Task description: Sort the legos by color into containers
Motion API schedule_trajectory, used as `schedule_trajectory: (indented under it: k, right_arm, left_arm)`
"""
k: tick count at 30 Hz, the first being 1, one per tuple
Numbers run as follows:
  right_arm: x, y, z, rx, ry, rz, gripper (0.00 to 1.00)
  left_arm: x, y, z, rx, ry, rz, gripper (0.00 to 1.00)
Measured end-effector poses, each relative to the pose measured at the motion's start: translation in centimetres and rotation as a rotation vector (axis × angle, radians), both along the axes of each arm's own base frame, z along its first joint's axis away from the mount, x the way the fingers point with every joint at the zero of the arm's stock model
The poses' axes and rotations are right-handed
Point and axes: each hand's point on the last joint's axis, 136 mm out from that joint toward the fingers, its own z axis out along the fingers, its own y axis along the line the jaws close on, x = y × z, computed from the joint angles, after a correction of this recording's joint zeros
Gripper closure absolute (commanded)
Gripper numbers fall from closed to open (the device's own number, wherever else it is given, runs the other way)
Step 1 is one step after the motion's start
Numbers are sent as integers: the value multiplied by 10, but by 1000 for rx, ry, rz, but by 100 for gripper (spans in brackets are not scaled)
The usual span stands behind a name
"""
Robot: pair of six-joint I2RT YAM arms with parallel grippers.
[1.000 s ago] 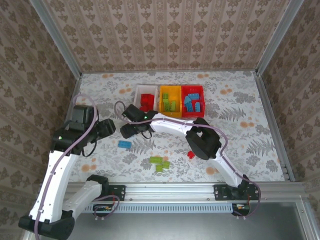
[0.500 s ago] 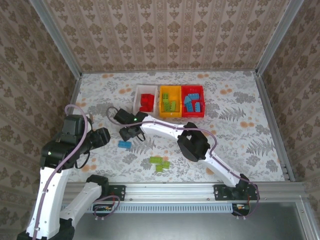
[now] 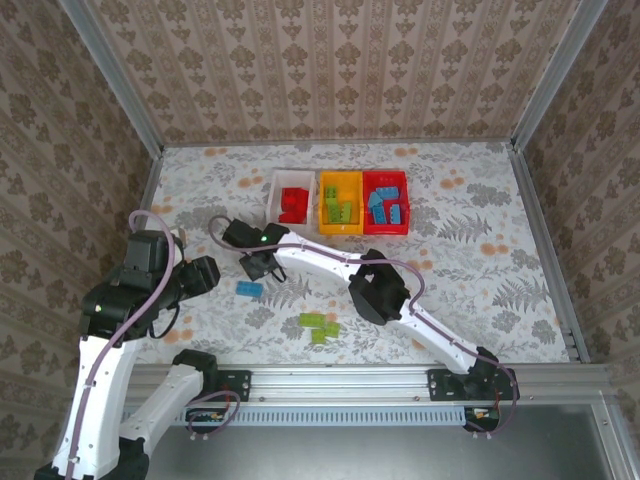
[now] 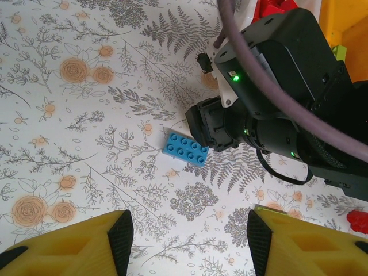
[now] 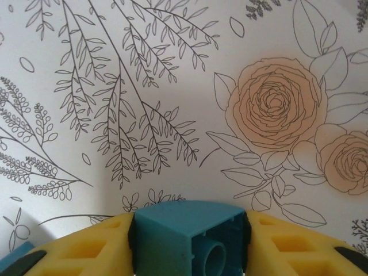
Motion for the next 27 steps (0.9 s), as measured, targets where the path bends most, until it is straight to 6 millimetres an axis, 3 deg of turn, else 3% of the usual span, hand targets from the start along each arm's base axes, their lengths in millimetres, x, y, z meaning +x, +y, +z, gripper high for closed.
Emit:
schedule_trajectory:
  k: [10, 13, 17, 21, 24, 27]
  right_arm:
    - [1, -10, 6, -24, -32, -10, 70]
    - [-1, -22, 26, -11, -52, -18, 71]
    - [3, -46, 72, 49, -94, -49, 71]
    - [14, -91, 123, 130, -155, -120, 71]
    - [27, -144, 148, 170, -190, -212, 71]
    - [43, -204, 161, 187, -220, -327, 71]
  left_arm:
    - [2, -9, 5, -39, -21, -40, 43]
    - [6, -19, 6, -75, -32, -79, 43]
    - [17, -36, -1, -127, -14, -134, 43]
    - [35, -59, -11, -173, 21, -200, 43]
    - [52, -87, -18, -197, 43, -283, 43]
    - [68, -128, -33, -195, 80, -395, 43]
